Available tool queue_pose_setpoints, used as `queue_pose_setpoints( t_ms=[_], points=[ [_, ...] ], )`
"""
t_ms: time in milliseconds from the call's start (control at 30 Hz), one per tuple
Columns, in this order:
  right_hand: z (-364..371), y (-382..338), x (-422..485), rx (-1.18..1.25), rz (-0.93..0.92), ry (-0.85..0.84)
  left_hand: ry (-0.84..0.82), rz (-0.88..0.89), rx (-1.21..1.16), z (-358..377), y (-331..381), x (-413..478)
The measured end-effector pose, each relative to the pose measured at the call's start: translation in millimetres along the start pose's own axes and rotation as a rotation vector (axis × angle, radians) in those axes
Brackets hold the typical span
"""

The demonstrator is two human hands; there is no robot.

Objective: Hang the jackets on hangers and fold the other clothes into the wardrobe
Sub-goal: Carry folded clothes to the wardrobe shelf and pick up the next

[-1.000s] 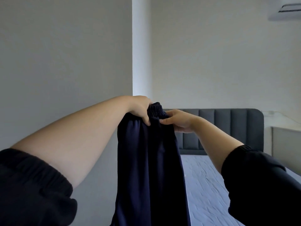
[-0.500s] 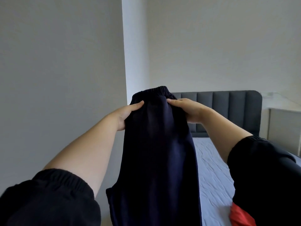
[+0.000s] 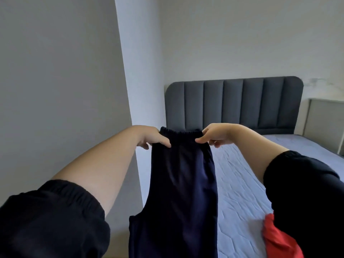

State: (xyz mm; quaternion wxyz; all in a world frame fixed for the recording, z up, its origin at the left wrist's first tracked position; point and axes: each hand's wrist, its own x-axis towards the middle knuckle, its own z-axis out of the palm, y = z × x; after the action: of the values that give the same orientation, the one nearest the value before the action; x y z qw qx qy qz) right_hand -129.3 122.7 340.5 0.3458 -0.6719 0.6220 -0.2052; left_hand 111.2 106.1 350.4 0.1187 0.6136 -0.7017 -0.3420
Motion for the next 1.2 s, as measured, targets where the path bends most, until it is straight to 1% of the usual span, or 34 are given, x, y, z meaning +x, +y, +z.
queue_pose_setpoints(
  t_ms=[33, 67, 100, 133, 167, 200, 233, 267, 300, 367, 433, 467, 533, 633, 733, 800, 867, 933, 1033, 1100, 1133, 1200],
  points=[
    [6, 2, 13, -0.042, 0.049, 0.035, 0.038, -0.040, 0.117, 2, 1, 11],
    [11, 3, 27, -0.024, 0.075, 0.065, 0.090, -0.061, 0.227, 4, 7, 23],
    [16, 3, 41, 0.073, 0.080, 0.100, 0.169, -0.062, 0.320, 6, 17, 33],
    [19, 0, 52, 0.230, 0.070, 0.150, 0.275, -0.050, 0.379, 7, 29, 44],
    [16, -6, 63, 0.363, 0.041, 0.241, 0.402, -0.026, 0.342, 4, 43, 57],
    [7, -15, 71, 0.449, -0.020, 0.369, 0.522, 0.013, 0.198, -4, 60, 71],
    [-10, -29, 76, 0.479, -0.108, 0.546, 0.638, 0.106, 0.001, -17, 81, 82],
    [-34, -49, 78, 0.472, -0.215, 0.728, 0.770, 0.255, -0.183, -36, 105, 90],
    [-63, -75, 77, 0.470, -0.328, 0.871, 0.890, 0.427, -0.298, -61, 132, 91],
    [-121, -130, 61, 0.478, -0.541, 1.041, 1.069, 0.747, -0.365, -112, 183, 76],
    [-171, -180, 42, 0.448, -0.722, 1.158, 1.169, 0.994, -0.346, -157, 228, 55],
    [-189, -196, 36, 0.418, -0.777, 1.205, 1.201, 1.076, -0.321, -175, 243, 47],
    [-210, -211, 33, 0.367, -0.825, 1.258, 1.236, 1.140, -0.289, -194, 258, 35],
    [-202, -198, 34, 0.308, -0.765, 1.215, 1.198, 1.099, -0.230, -182, 249, 36],
    [-164, -153, 34, 0.258, -0.649, 1.107, 1.082, 1.016, -0.190, -143, 211, 47],
    [-128, -113, 27, 0.222, -0.550, 1.014, 1.003, 0.890, -0.137, -105, 175, 46],
    [-87, -71, 21, 0.198, -0.470, 0.904, 0.883, 0.765, -0.078, -66, 138, 44],
    [-53, -36, 13, 0.202, -0.383, 0.807, 0.771, 0.650, -0.056, -29, 104, 38],
    [-11, 9, 1, 0.239, -0.274, 0.673, 0.610, 0.494, -0.085, 21, 59, 22],
    [19, 40, -12, 0.261, -0.212, 0.541, 0.487, 0.384, -0.094, 52, 26, 13],
    [34, 57, -19, 0.264, -0.180, 0.443, 0.418, 0.324, -0.080, 68, 8, 10],
    [67, 88, -37, 0.189, -0.096, 0.235, 0.262, 0.189, -0.046, 106, -31, 1]
  ],
)
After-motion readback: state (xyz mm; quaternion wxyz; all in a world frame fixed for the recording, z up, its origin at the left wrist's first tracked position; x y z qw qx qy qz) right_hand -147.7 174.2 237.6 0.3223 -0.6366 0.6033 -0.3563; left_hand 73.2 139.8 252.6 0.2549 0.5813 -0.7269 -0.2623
